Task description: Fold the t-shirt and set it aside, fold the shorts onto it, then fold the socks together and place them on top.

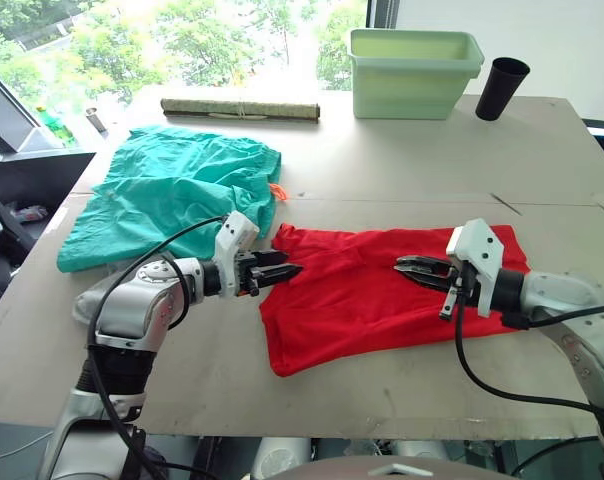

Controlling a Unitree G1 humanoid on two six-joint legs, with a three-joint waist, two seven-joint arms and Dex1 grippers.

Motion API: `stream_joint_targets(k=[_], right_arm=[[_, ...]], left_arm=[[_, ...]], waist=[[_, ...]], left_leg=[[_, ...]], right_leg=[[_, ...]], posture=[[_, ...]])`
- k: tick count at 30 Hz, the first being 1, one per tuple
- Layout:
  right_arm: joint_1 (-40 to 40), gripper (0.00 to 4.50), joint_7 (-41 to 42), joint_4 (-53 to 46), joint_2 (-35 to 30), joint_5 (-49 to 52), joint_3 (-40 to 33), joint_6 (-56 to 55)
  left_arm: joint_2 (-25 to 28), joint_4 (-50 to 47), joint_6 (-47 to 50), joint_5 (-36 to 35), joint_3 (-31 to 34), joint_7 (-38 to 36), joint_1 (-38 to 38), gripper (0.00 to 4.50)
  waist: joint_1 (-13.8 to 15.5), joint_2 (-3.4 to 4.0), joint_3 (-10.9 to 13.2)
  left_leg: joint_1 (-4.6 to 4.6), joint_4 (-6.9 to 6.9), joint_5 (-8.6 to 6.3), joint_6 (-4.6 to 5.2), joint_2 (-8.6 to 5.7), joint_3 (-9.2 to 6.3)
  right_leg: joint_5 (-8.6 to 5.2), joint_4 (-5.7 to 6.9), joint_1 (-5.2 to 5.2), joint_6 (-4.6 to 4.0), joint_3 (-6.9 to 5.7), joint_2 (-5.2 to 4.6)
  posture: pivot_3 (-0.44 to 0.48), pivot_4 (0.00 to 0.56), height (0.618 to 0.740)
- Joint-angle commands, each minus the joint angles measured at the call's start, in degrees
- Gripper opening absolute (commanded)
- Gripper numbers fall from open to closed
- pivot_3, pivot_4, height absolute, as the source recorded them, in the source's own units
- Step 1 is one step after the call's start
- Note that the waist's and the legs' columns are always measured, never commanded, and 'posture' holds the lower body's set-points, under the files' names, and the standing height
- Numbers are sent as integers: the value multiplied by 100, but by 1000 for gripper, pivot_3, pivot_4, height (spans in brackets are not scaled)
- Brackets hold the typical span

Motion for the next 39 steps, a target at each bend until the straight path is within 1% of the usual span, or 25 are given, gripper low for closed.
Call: stream_joint_targets(k=[1,3,7,8,12,17,19,20,21,23,25,27,28,31,39], right_arm=[[-1,0,-33,-156,-99,50,-33,-136],[12,0,-46,-145,-129,51,-43,-143],[18,0,-49,-106,-170,45,-57,-176],[12,0,-49,-89,-178,46,-62,-189],[0,0,-59,-21,-224,25,-57,-245],[-13,0,-76,67,-256,-2,-69,-265],[-23,0,-94,83,-263,-24,-60,-291],[-23,0,-109,92,-261,-31,-65,-301],[-20,0,-121,100,-261,-38,-71,-318],[-35,0,-145,114,-257,-54,-54,-347],[-53,0,-162,118,-252,-45,-38,-360],[-60,0,-168,111,-252,-31,-29,-361],[-58,0,-171,101,-254,-22,-30,-353],[-49,0,-190,69,-255,-4,-37,-326],[50,0,-286,-77,-287,50,-75,-247]], left_arm=[[-15,-141,-15,42,-26,20,-12,2688],[18,-114,-32,87,-62,-35,-9,2062],[60,-151,-74,141,-117,-135,23,212],[85,-165,-107,167,-148,-165,35,31],[140,-188,-259,242,-224,-252,74,31],[12,-205,-597,131,-5,-344,33,31],[34,-232,-611,128,77,-288,31,31],[125,-300,-437,30,90,-374,58,31],[200,-349,-395,50,67,-406,82,334],[187,-408,-379,32,46,-399,73,967],[118,-423,-444,98,-44,-346,17,1945],[125,-367,-542,289,-246,-354,-57,2750],[115,-295,-561,357,-300,-324,-102,2923],[146,-96,-639,518,-438,-391,-191,2923],[-34,555,-739,825,-657,-414,-519,2923]], waist=[[1,0,0],[1,0,0],[1,0,0],[1,0,0],[1,0,0],[3,0,0],[2,0,0],[1,0,0],[-1,0,0],[-3,0,0],[-1,0,0],[9,0,0],[13,0,0],[5,0,0],[8,0,0]], left_leg=[[0,0,0,0,0,0],[0,0,0,0,0,0],[0,0,0,0,0,0],[0,0,0,0,0,0],[0,0,0,0,0,0],[-1,0,0,0,0,0],[-1,0,0,0,0,0],[-1,0,0,0,0,0],[-1,0,0,0,0,0],[0,0,0,0,1,0],[0,0,0,0,1,0],[-1,0,0,0,0,0],[-1,0,0,0,-1,0],[-1,0,0,1,-2,0],[-1,0,0,1,-1,1]], right_leg=[[0,0,0,0,0,0],[0,-1,0,0,0,0],[0,-1,0,0,0,0],[0,-1,0,0,0,0],[0,-1,0,0,0,0],[0,-1,0,0,0,-1],[0,-1,0,0,0,-2],[0,0,0,0,0,-2],[0,0,0,0,0,-1],[0,0,0,0,0,-1],[0,0,0,0,0,-1],[0,-1,0,0,0,-2],[0,-1,0,0,0,-2],[0,-1,0,0,-1,-2],[0,0,0,0,0,2]], posture=[[0,150,740],[0,150,740],[0,150,740],[0,150,740],[0,150,740],[0,150,740],[0,150,740],[0,150,740],[0,150,740],[0,150,740],[0,150,740],[0,150,740],[0,150,740],[0,150,740],[0,150,740]])
